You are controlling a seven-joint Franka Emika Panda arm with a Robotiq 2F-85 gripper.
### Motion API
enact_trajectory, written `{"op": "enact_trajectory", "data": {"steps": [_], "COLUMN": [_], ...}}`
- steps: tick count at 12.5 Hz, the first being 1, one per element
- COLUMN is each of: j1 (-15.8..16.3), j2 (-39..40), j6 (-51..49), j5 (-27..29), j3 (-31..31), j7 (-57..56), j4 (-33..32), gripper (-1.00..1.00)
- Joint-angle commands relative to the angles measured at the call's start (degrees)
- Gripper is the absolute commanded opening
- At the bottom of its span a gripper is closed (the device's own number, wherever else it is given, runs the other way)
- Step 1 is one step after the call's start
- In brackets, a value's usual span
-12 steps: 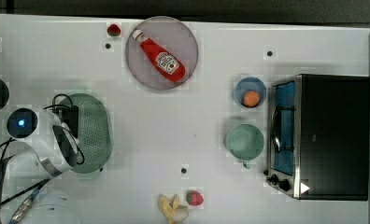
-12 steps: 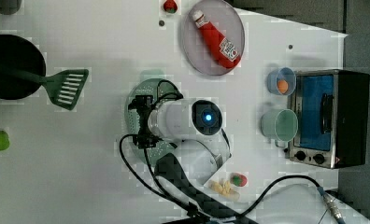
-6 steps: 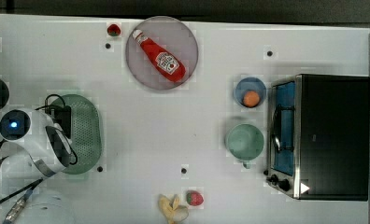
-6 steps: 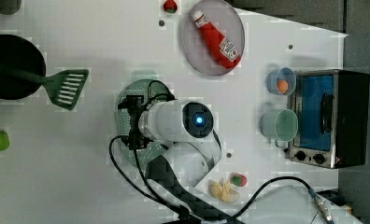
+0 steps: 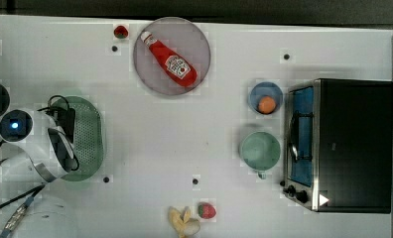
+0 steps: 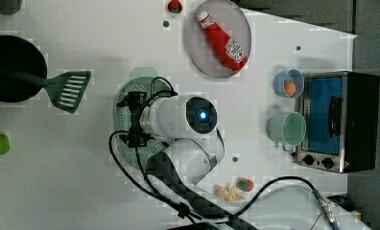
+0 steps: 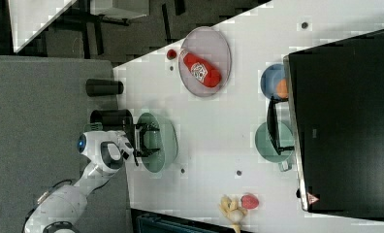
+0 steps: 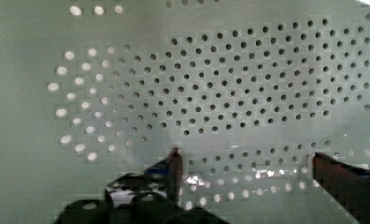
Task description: Drag strainer right to left.
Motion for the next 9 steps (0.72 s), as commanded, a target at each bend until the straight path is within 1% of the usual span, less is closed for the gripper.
{"op": "enact_trajectory", "data": {"steps": [1, 3, 5, 6, 9], "j1": [0.01, -0.06, -0.19, -0.36, -1.26], "j2": [-5.52, -10.93, -17.6, -21.06, -31.98], "j6": [-5.77, -13.19, -18.88, -22.48, -33.34], "j5": [-0.86, -0.94, -1.09, -1.22, -3.71], "j3": [-0.82, -3.71, -8.09, -10.83, -20.28], "j7": [-4.45, -11.46, -19.58, -23.97, -42.33], "j4": [-0.22, -0.34, -0.37, -0.38, -0.17], "gripper": [1.0, 1.0, 1.0, 1.0, 1.0]}}
